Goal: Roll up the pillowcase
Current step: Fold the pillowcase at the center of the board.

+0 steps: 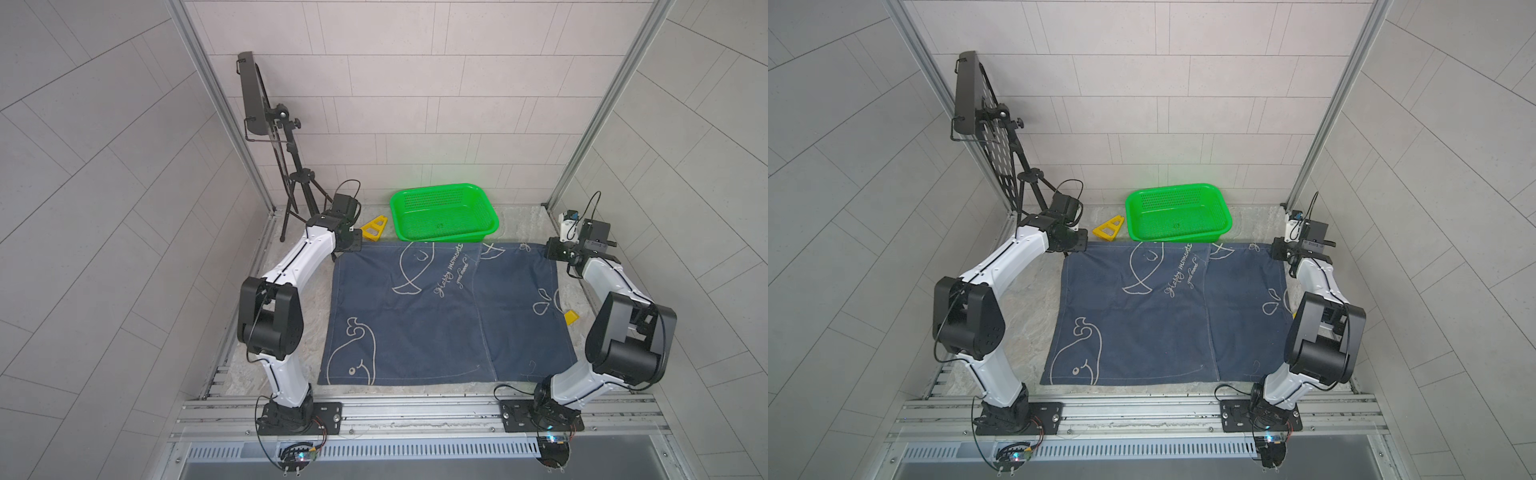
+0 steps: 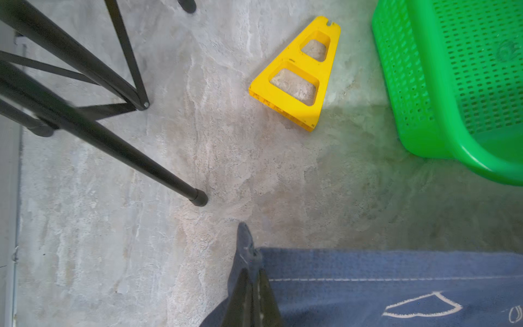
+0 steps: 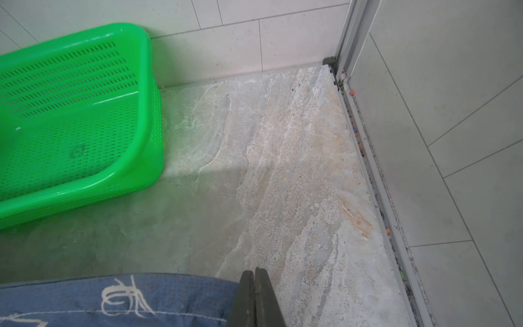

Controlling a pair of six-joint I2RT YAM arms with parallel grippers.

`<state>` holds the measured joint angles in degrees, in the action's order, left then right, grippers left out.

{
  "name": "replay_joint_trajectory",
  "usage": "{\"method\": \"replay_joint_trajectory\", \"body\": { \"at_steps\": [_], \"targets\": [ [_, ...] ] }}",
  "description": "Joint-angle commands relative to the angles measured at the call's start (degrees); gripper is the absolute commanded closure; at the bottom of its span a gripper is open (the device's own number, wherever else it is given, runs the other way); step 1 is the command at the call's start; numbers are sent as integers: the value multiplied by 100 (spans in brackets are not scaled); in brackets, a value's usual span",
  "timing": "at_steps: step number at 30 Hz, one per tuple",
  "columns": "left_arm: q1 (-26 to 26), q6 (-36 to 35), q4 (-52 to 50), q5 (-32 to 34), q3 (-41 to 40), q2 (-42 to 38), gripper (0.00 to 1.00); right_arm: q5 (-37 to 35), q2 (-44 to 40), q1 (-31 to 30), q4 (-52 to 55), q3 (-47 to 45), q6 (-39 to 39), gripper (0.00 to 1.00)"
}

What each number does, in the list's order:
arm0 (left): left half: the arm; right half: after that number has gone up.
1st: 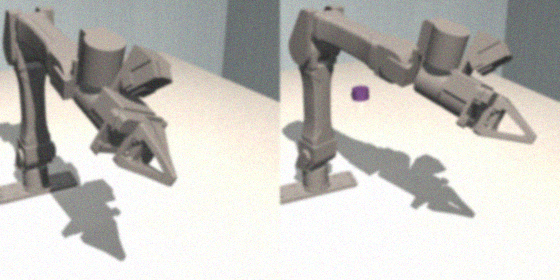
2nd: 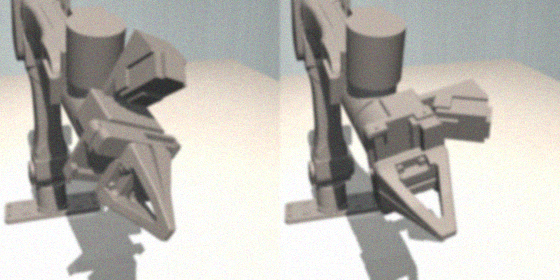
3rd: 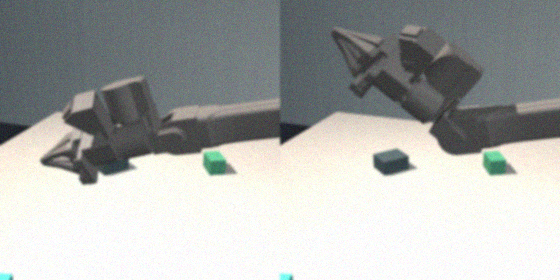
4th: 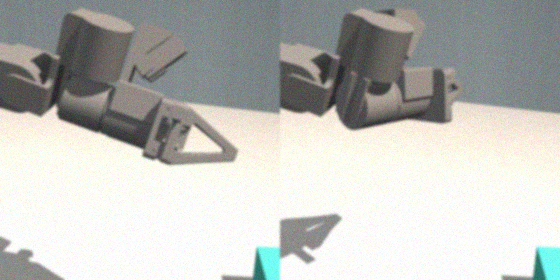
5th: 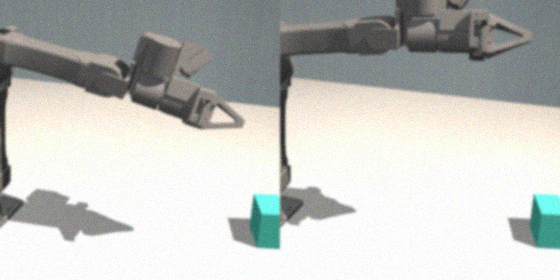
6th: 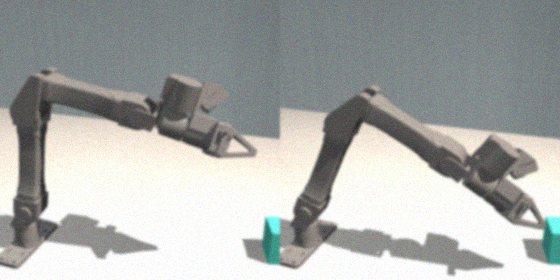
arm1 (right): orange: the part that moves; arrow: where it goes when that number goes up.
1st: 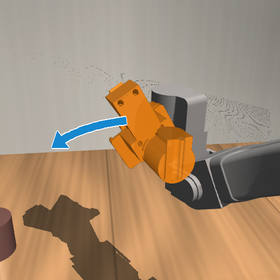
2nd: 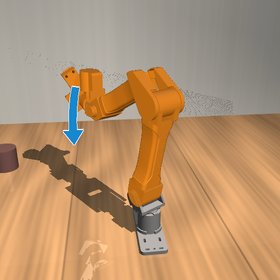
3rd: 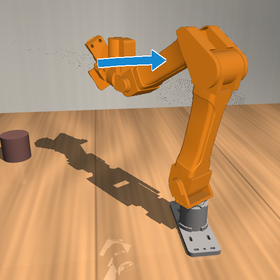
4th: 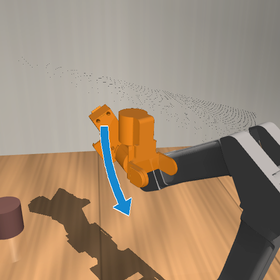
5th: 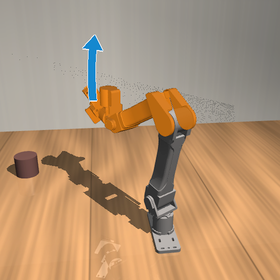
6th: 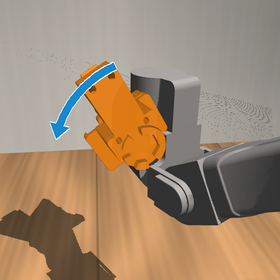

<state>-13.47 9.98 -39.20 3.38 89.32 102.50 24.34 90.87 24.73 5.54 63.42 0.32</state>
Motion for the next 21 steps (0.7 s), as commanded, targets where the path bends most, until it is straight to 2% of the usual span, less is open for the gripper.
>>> {"method": "replay_joint_trajectory", "body": {
  "at_steps": [1,7,14,17,21],
  "targets": [
    [99,-116,136,606,191,-230,100,58,-114,120,-779,3,-347,99],
    [109,-224,775,964,425,-75,100,282,252,111,-1329,501,-745,100],
    [108,-377,995,1110,1417,538,100,497,738,36,-1443,1172,-1006,100],
    [108,-431,871,1147,1790,657,100,475,649,40,-1365,1176,-895,100],
    [108,-549,792,1083,1685,550,100,602,516,73,-1076,1080,-552,100]
  ]
}}
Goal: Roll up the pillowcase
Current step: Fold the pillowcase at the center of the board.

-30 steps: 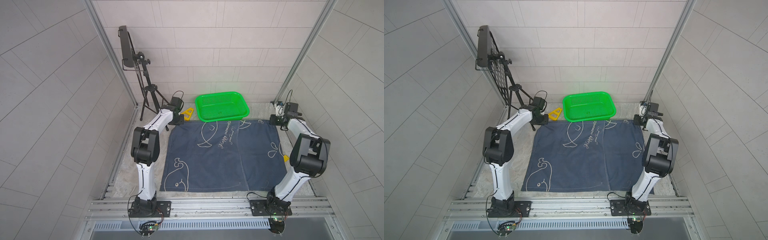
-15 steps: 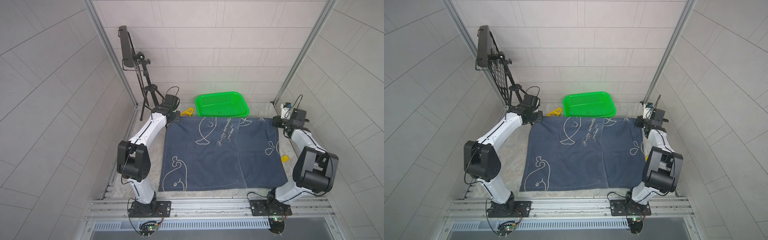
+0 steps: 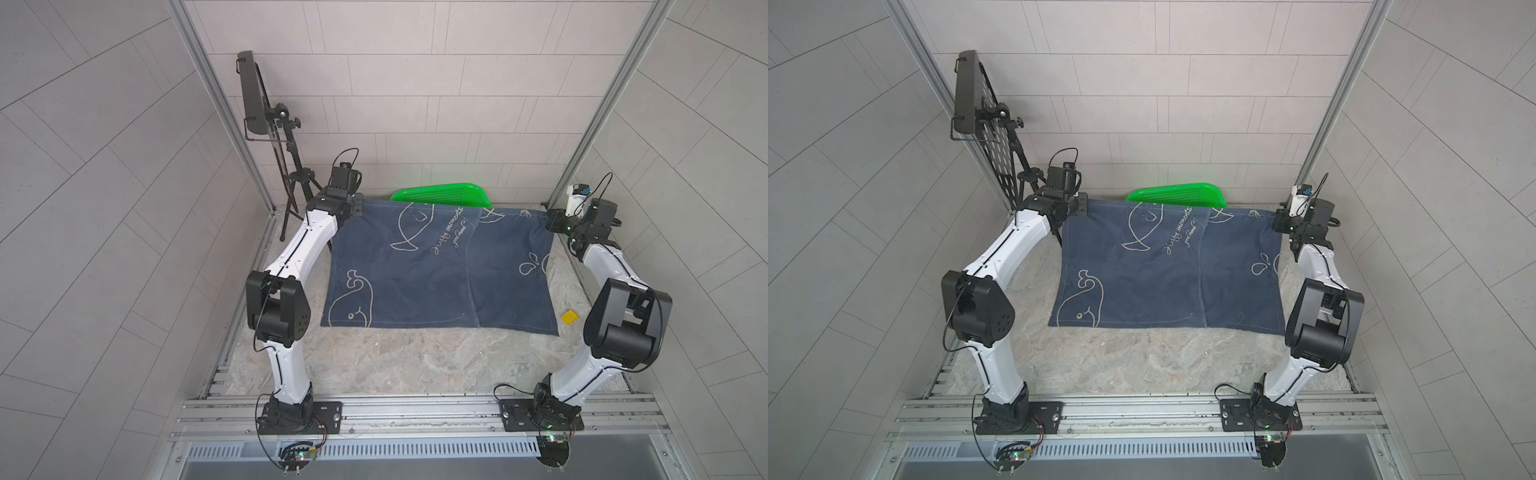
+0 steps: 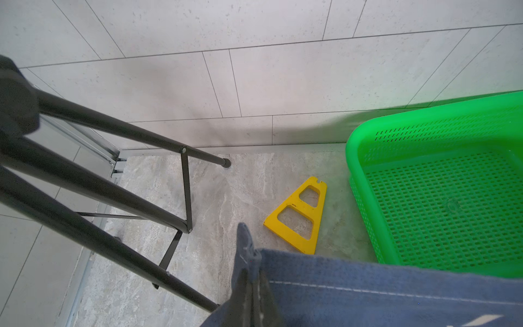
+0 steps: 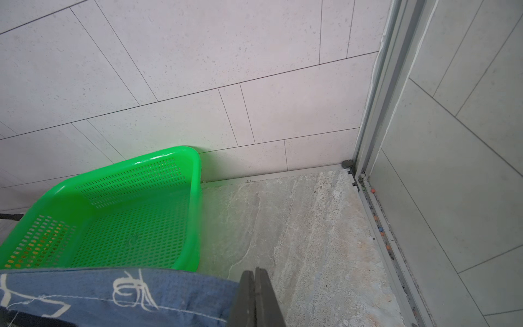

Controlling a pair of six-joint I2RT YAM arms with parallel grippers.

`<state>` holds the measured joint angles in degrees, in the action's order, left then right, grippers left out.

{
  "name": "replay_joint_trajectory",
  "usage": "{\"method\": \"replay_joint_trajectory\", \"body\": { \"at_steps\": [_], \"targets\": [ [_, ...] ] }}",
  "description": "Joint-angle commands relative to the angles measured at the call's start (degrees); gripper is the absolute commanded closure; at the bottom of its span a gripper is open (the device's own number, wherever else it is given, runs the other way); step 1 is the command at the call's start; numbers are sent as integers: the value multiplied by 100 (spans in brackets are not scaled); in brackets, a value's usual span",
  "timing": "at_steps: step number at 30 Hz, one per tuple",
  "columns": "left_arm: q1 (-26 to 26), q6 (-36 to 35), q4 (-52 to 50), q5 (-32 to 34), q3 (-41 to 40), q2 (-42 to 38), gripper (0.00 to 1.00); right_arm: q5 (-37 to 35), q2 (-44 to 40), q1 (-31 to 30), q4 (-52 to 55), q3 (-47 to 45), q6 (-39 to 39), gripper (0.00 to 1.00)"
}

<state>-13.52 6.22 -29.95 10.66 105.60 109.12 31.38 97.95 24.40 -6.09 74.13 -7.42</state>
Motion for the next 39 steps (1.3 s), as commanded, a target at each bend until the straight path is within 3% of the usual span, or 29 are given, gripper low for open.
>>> {"method": "replay_joint_trajectory", "body": {
  "at_steps": [1,5,10,22,31,39],
  "targets": [
    [115,-218,-191,386,-58,-181,100,-44,-261,130,101,-103,265,100],
    [121,-438,-56,620,-850,-677,100,75,-664,187,277,-674,631,100],
    [156,-673,68,793,-1743,-1258,100,-295,-1349,188,557,-1461,1382,100],
    [157,-906,398,692,-3892,-2139,100,-2334,-2837,-161,455,-3622,3283,97],
    [-45,-886,312,762,-5075,-2952,100,-3080,-3080,-326,480,-4185,3502,98],
    [-788,-1182,-67,1333,-5667,-3305,100,-3249,-3283,-390,618,-4174,3585,98]
  ]
}}
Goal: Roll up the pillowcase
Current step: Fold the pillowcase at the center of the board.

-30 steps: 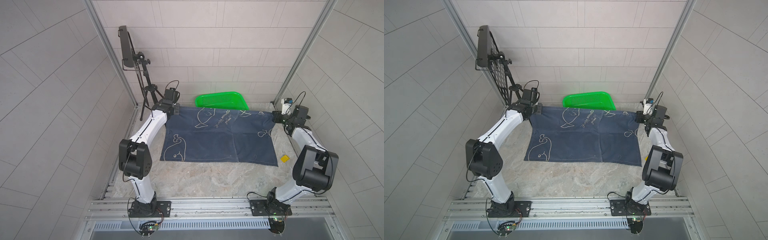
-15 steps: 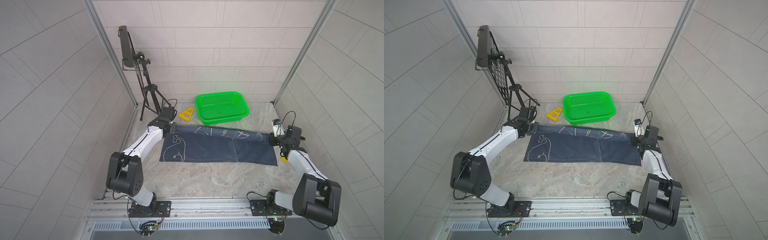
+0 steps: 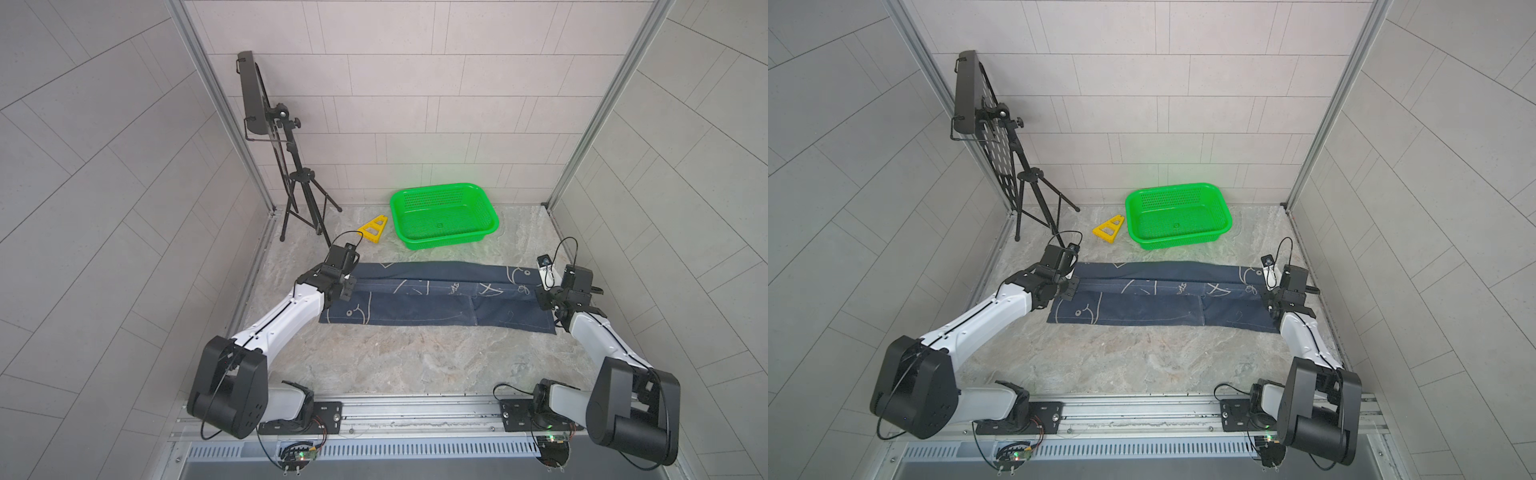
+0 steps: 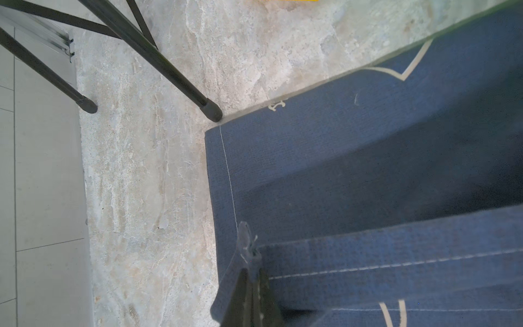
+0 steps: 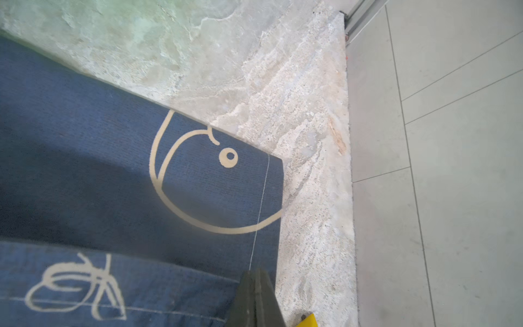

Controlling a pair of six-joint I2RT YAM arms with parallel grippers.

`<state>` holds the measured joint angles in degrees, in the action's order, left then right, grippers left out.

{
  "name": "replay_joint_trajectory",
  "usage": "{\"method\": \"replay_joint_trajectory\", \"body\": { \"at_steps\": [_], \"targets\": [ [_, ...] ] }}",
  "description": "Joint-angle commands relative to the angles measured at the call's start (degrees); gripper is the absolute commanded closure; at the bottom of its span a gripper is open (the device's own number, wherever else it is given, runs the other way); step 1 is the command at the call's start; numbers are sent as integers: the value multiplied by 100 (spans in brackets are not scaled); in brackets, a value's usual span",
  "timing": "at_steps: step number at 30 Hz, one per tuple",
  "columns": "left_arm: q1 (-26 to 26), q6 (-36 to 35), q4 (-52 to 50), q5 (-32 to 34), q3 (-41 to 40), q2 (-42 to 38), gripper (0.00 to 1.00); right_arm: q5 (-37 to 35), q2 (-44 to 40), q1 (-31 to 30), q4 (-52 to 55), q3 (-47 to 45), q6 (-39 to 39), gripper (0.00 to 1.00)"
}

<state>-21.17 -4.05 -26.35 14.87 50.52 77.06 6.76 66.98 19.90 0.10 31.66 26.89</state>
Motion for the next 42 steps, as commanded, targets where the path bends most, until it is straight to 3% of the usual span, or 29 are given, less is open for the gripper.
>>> {"method": "replay_joint_trajectory", "body": {
  "at_steps": [1,17,30,37,42],
  "targets": [
    [-54,-123,-490,954,-194,-111,100,-833,-241,17,48,64,227,98],
    [-85,-328,-914,1419,-343,-524,100,-1586,-1576,-351,1185,-309,780,98],
    [-94,-333,-1000,1329,-453,-513,99,-1416,-2063,-642,2804,-24,1043,93],
    [-349,-133,-993,1232,-460,41,93,-1600,-1953,-754,2424,-568,1203,90],
    [-395,-240,-864,1270,-711,-136,90,-1675,-1918,-808,2479,-585,1293,82]
  ]
}}
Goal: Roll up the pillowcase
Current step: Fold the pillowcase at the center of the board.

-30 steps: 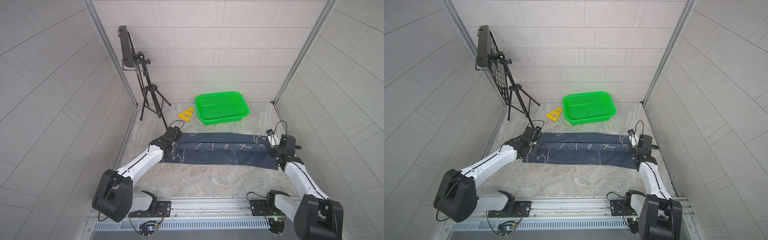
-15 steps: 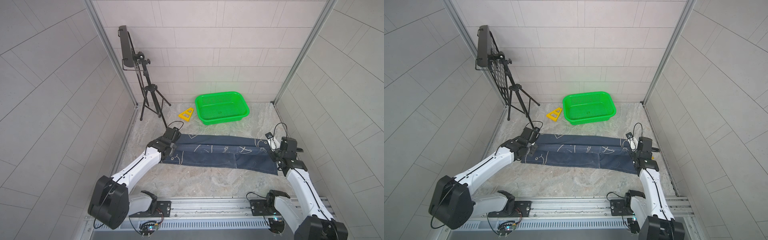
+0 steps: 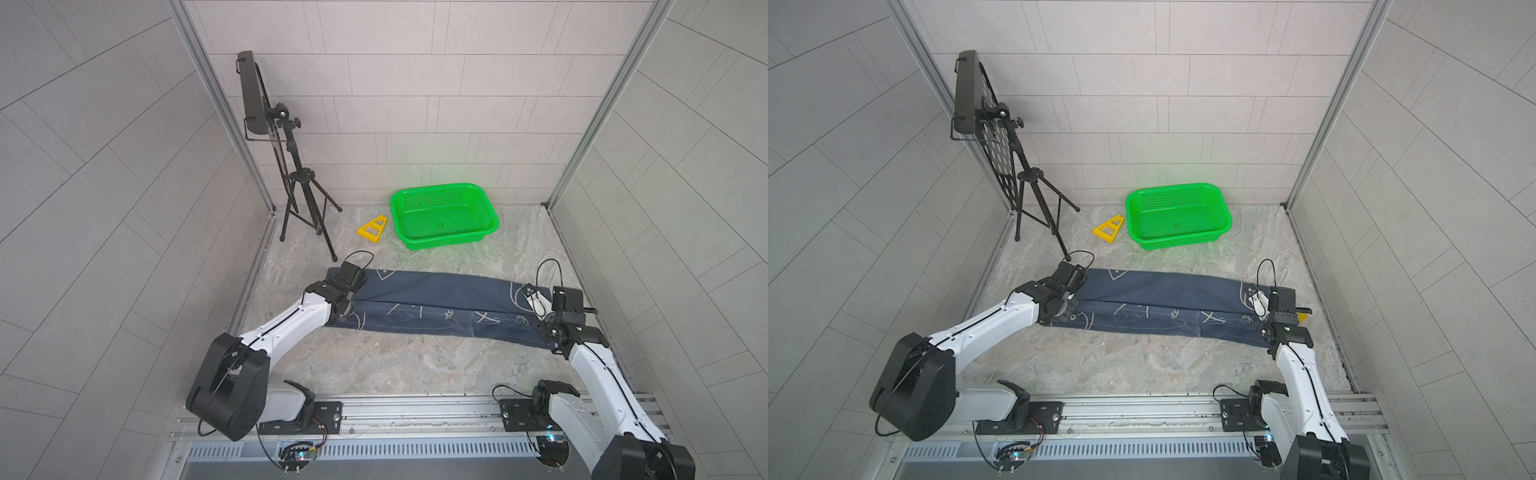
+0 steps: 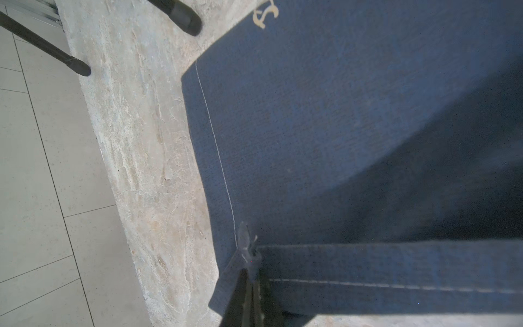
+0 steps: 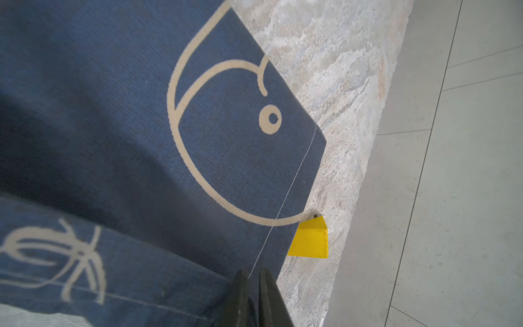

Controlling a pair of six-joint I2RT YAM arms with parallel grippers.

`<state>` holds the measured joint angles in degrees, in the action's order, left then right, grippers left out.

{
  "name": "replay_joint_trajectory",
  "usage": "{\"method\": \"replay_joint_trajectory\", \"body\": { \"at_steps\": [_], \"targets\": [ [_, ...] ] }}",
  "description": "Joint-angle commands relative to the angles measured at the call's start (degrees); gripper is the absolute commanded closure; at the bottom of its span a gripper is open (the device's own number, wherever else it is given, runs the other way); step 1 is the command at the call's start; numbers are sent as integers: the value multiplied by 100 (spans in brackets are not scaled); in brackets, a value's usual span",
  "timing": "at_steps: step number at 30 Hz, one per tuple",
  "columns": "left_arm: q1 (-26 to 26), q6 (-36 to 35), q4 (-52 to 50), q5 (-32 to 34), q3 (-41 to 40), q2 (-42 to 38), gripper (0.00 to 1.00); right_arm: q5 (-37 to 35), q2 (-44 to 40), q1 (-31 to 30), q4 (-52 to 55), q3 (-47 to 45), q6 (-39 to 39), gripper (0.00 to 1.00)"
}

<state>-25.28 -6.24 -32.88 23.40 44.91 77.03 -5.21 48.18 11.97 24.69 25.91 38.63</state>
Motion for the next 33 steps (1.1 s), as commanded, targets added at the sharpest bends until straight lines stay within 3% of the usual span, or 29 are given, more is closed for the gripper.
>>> {"method": "replay_joint_trajectory", "body": {
  "at_steps": [1,5,8,15,19,25,33],
  "targets": [
    [14,-34,-200,426,-174,-173,89,-523,-45,-31,46,-33,150,81],
    [4,-110,-104,428,-310,-317,85,-577,-101,-93,115,-31,155,80],
    [0,-125,-82,420,-323,-306,86,-497,-79,-124,89,-1,106,91],
    [0,-170,-90,289,-181,-131,100,-296,-48,-133,-26,234,-317,95],
    [5,-195,-152,374,102,64,100,-367,-2,-133,-277,415,-608,95],
    [10,-544,140,721,1066,605,100,-398,537,-124,-1196,944,-1144,97],
    [214,-1380,861,1214,3106,1708,100,-214,1947,-14,-2280,2289,-1779,98]
  ]
}}
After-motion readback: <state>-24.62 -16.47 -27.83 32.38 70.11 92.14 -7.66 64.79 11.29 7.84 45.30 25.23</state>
